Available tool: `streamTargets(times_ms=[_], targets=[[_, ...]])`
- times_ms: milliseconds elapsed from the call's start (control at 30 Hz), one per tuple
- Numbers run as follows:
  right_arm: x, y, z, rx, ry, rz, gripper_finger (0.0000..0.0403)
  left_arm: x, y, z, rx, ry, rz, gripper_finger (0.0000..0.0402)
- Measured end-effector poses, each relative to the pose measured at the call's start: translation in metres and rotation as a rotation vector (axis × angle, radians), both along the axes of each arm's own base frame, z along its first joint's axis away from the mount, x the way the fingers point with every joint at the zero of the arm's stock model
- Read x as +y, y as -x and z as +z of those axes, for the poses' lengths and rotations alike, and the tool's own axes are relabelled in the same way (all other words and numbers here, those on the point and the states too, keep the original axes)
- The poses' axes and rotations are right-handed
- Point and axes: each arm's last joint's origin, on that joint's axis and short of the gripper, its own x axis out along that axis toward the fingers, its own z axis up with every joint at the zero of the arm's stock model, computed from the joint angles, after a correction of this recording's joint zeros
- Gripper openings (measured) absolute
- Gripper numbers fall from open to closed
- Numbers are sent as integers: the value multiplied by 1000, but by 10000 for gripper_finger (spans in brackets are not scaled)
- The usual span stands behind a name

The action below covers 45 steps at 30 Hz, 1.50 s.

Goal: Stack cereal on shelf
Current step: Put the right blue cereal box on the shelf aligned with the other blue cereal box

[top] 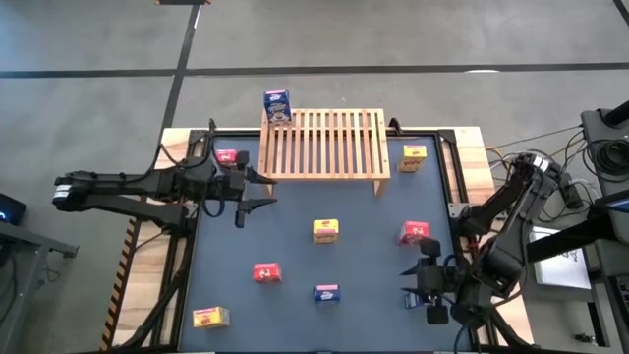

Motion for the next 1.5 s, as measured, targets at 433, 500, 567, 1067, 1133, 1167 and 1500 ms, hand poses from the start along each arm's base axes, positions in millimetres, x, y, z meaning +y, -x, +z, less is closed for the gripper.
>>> streamTargets(times_ms=[433, 500, 567, 1067, 1133, 1167, 1500], targets=[[-2, 19, 9, 114, -160, 53, 155, 0, 1, 1, -4, 0, 0, 194], [-2, 19, 9, 123, -167, 57, 155, 0, 1, 1, -4, 0, 0, 194], [-2, 20, 9, 146, -180, 76, 155, 0, 1, 1, -4, 0, 0, 194], [-3, 22, 11, 184, -217, 97, 131, -2, 65, 17, -207, 47, 6, 194], [-3, 22, 10, 183, -207, 109, 128, -2, 72, 8, -237, 58, 7, 194], [-3, 22, 10, 182, -202, 117, 127, -3, 75, 1, -251, 67, 7, 194], [-1, 24, 10, 239, -234, 159, 122, -3, 97, -58, -373, 101, 28, 194]])
